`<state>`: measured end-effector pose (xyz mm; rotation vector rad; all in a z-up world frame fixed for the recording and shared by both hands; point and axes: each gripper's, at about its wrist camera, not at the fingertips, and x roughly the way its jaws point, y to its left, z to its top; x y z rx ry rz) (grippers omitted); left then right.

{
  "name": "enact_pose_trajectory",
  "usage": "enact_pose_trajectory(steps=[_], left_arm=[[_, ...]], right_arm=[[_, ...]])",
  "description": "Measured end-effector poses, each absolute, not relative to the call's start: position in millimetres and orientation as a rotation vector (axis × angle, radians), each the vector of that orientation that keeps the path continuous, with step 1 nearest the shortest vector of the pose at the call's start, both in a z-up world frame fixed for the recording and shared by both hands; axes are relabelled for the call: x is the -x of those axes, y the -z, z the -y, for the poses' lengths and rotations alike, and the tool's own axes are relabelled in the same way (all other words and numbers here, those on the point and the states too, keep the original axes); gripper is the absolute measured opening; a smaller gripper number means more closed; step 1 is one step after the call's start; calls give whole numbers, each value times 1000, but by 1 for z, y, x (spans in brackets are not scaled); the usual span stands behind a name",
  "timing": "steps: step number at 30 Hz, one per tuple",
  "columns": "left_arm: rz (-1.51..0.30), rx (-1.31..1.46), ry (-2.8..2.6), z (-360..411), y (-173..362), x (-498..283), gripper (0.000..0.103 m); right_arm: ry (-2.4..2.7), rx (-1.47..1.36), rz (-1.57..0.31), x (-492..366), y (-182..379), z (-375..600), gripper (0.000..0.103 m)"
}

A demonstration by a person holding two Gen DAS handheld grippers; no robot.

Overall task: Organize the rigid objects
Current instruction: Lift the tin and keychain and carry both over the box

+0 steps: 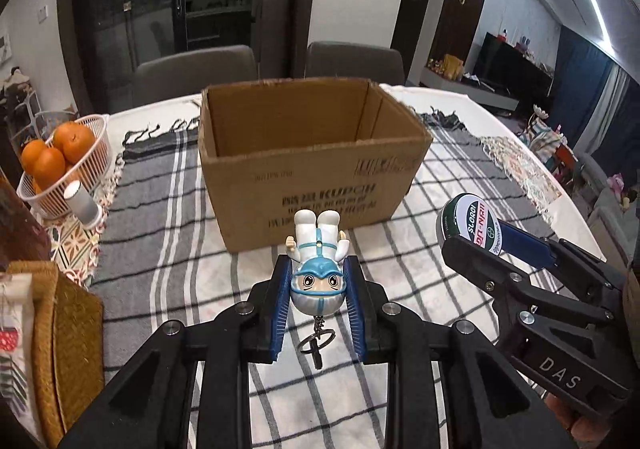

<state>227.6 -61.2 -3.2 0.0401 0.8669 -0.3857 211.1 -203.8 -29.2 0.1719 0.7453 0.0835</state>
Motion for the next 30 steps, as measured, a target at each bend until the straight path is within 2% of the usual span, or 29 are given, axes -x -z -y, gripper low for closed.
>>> enact_pose_trajectory(steps=[30], left_arm=[[-731, -41, 361, 61, -71, -302, 26]], right_arm=[[-132, -164, -624, -281, -37, 202, 53]])
